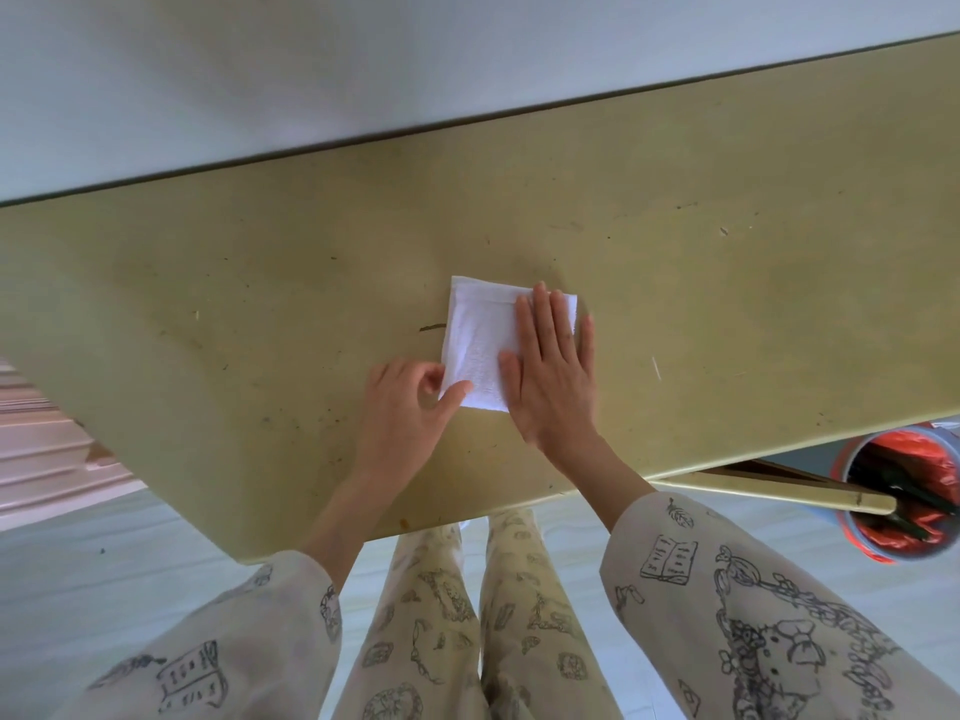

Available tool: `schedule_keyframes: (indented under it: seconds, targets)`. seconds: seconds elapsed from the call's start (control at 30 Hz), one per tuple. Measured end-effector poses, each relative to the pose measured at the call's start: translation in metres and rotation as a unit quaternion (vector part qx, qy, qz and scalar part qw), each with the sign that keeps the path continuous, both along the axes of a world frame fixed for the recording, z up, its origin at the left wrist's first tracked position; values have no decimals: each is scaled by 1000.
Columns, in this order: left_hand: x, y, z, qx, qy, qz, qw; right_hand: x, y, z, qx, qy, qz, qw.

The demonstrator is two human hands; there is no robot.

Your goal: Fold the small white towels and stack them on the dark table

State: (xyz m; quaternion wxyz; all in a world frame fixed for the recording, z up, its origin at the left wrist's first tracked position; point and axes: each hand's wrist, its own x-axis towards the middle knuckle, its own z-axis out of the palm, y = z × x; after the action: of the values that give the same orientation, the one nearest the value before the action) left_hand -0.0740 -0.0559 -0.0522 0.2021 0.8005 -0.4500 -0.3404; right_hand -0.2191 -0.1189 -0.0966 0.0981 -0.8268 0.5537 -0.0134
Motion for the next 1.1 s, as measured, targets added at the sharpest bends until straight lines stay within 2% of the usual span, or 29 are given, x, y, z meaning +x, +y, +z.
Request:
schedule_keyframes:
  seconds: [0.17, 0.33, 0.43, 0.7, 0.77, 0.93, 1.1]
  targets:
    - [0, -1, 10, 48, 48, 11, 998, 1, 1, 1, 3, -6, -6, 1000]
    - [-4, -2, 22, 6, 93, 84, 992, 2, 0, 2, 4, 0, -11, 1000]
    - [-4, -5, 21, 24, 141, 97, 985, 2, 0, 3, 4, 4, -13, 1000]
    - [2, -8, 22, 87, 237, 25, 967, 2, 1, 2, 0, 4, -12, 1000]
    - [3, -12, 19, 101, 229, 36, 967, 3, 0, 2, 2, 6, -13, 1000]
    - [-2, -17, 14, 92, 133, 87, 983, 3, 1, 3, 11, -4, -23, 1000]
    - [-6, -21, 15, 83, 116, 140, 980, 3, 1, 2, 0, 1, -19, 1000]
